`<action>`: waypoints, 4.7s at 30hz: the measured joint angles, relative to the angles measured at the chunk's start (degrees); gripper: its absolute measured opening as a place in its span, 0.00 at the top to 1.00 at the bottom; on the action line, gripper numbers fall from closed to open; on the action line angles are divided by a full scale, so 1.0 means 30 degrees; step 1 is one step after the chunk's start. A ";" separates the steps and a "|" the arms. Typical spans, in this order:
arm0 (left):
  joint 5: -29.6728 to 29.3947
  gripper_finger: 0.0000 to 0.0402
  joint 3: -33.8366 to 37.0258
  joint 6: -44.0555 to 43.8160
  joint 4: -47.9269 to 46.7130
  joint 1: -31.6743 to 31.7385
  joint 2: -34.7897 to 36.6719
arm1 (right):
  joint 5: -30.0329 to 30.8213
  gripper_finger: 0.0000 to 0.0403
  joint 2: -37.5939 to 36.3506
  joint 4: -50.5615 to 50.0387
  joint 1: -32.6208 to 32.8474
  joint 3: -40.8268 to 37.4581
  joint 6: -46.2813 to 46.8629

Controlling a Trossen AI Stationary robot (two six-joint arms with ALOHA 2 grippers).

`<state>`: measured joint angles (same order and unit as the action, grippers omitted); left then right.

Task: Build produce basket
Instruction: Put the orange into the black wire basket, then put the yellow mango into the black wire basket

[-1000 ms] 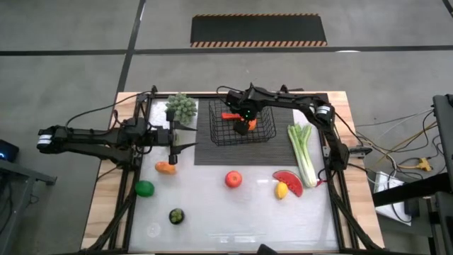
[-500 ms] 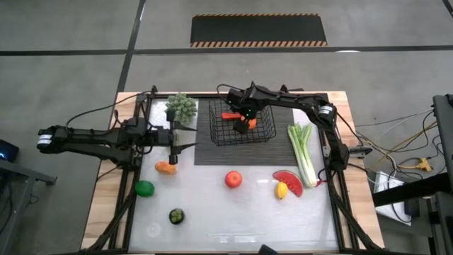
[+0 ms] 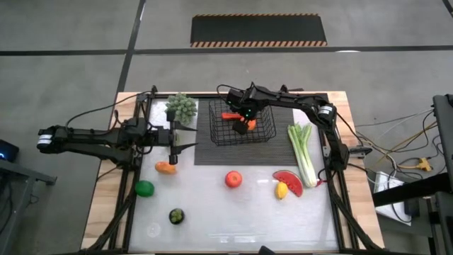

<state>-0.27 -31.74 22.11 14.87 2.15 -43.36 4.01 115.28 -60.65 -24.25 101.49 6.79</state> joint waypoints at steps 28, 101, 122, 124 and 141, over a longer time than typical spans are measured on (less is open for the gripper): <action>0.0015 0.52 -0.0017 -0.4097 0.0624 -0.0022 -0.2088 | 0.0015 0.09 -0.3987 -0.0668 0.1322 0.0627 -0.1123; -0.1150 0.52 -0.1925 -1.3195 -2.5219 -0.3876 -0.6506 | -0.4342 0.09 -1.8374 2.2008 0.9212 -2.0393 -0.6491; -0.1384 0.65 -0.2335 -1.3800 -2.3328 -0.3876 -0.8783 | -0.4342 0.09 -1.8360 2.1833 0.9209 -2.0928 -0.6259; -0.1397 0.63 -0.2561 -1.3789 -2.3334 -0.3876 -0.8600 | -0.4339 0.09 -1.8360 2.1866 0.9209 -2.0946 -0.6259; -0.2047 0.27 -0.1744 -1.3232 -2.0646 -0.3876 -0.9113 | -0.4335 0.09 -1.8360 2.1844 0.9209 -2.1099 -0.5705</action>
<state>-6.42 -36.97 -17.58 -47.06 -9.47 -70.70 -8.99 60.20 4.89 3.38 38.20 -10.33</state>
